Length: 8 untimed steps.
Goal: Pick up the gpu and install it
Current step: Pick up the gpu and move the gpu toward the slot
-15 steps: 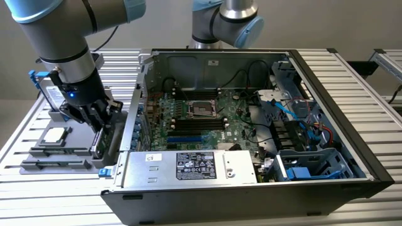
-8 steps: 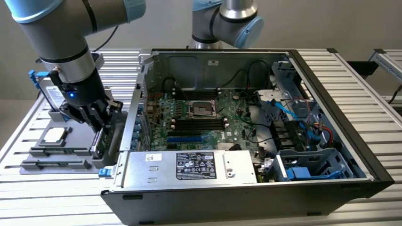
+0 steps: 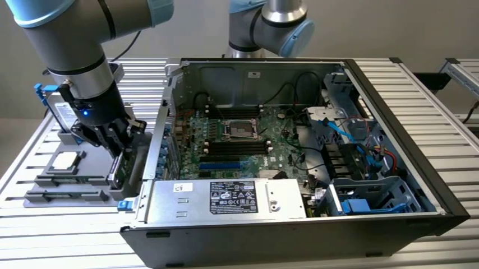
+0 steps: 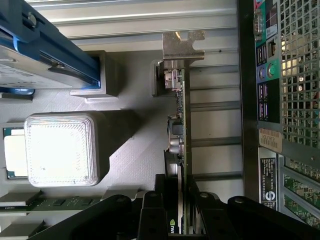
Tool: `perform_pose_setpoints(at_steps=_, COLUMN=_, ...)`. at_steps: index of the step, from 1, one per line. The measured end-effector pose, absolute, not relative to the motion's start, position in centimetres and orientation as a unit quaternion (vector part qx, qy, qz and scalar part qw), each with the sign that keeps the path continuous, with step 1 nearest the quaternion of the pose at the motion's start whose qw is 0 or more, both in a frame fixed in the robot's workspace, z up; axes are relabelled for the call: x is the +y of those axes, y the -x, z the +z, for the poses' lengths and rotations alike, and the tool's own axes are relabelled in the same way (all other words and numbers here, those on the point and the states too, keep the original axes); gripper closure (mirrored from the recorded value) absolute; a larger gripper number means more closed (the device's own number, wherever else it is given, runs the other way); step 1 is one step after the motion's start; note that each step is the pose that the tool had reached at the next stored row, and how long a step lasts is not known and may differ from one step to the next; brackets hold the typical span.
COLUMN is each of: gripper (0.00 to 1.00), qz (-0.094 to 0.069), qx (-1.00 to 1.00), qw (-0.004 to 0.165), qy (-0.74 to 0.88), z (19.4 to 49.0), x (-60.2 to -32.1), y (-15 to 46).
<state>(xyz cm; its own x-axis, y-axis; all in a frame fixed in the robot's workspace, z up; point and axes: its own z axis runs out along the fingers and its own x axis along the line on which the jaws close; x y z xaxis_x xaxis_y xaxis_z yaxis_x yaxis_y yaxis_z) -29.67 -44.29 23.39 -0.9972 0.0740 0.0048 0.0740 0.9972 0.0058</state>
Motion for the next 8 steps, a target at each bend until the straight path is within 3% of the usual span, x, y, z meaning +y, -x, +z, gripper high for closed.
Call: perform_pose_setpoints(at_steps=8, gripper=0.73, qz=-0.003, qx=-0.999, qw=0.002, qy=0.037, z=24.19, x=-44.3, y=29.68)
